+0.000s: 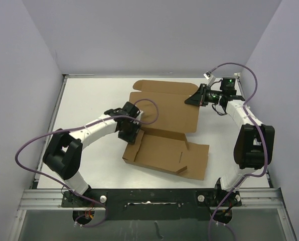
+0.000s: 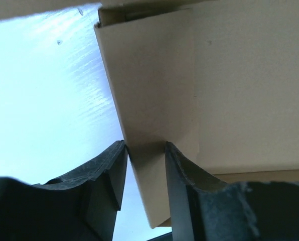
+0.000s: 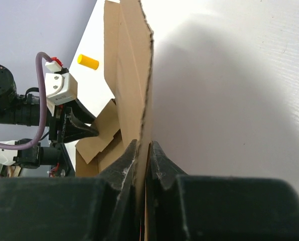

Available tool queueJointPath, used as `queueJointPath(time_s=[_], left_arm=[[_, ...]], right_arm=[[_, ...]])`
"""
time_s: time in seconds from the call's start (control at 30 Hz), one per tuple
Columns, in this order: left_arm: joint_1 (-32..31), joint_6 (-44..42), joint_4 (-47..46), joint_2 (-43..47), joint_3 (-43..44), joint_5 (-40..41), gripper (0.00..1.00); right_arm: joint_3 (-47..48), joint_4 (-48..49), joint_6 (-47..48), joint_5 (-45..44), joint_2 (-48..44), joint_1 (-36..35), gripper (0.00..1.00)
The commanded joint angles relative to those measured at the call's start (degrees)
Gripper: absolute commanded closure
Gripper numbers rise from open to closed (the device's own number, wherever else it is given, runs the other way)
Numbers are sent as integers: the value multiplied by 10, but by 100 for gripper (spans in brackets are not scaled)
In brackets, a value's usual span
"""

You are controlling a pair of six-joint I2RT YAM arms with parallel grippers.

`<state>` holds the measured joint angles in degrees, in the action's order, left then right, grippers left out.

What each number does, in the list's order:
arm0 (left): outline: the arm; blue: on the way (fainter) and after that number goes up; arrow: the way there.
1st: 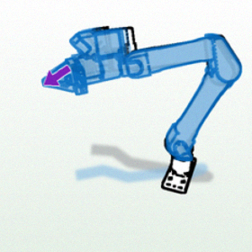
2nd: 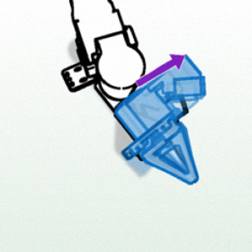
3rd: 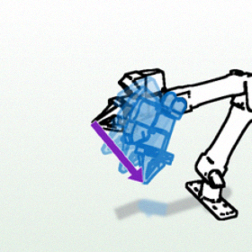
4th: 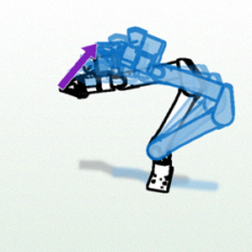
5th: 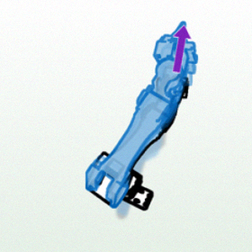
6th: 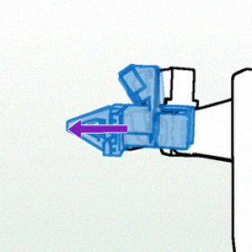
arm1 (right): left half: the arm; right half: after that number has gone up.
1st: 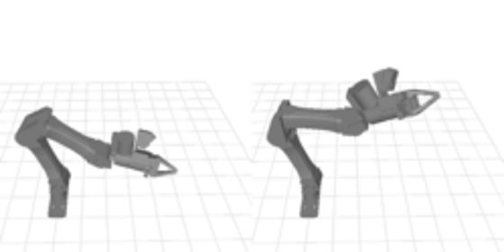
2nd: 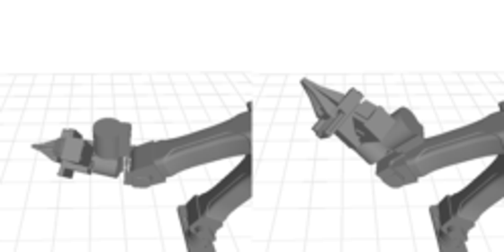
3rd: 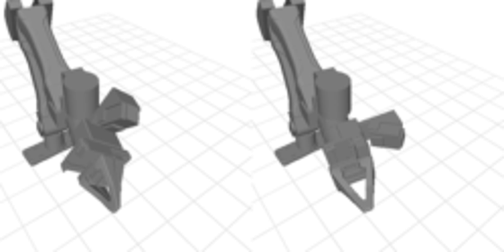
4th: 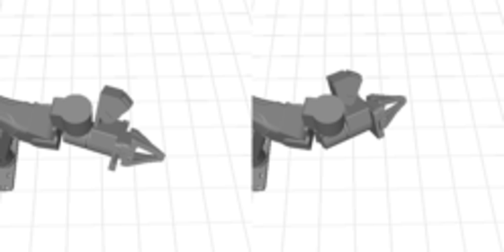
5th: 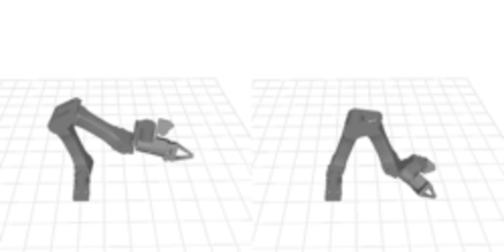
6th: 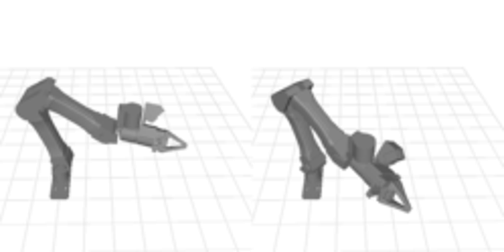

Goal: Fold the paper box

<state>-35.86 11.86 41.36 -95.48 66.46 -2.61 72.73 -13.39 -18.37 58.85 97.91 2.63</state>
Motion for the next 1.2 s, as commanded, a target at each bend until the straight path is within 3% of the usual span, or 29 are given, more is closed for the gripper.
queueJointPath(time_s=[0.0, 0.1, 0.37, 0.43, 0.5, 0.6, 0.7, 0.9, 1.17], left_arm=[[-4, 19, -14, 3, -7, 18, 62], [-6, 26, -17, 3, -17, 17, 57], [-12, 45, -29, -10, -45, 28, 58], [-12, 45, -36, -13, -47, 35, 65], [-12, 44, -41, -17, -46, 48, 83], [-23, 36, -32, -29, -40, 91, 100], [-45, 37, 5, -47, -29, 181, 100], [-63, 47, 33, -64, -27, 248, 100], [-66, 24, 26, -90, -11, 263, 100]], right_arm=[[3, 44, -1, -11, -9, 4, 100], [0, 45, -2, -12, -10, 4, 100], [-6, 49, -4, -11, -12, 4, 100], [-7, 50, -5, -11, -13, 3, 100], [-7, 50, -4, -11, -14, 2, 100], [-9, 49, -3, -12, -14, 4, 100], [-11, 49, 0, -13, -14, 4, 100], [-11, 50, -1, -14, -11, 1, 100], [-10, 48, 1, -16, -10, -3, 100]])
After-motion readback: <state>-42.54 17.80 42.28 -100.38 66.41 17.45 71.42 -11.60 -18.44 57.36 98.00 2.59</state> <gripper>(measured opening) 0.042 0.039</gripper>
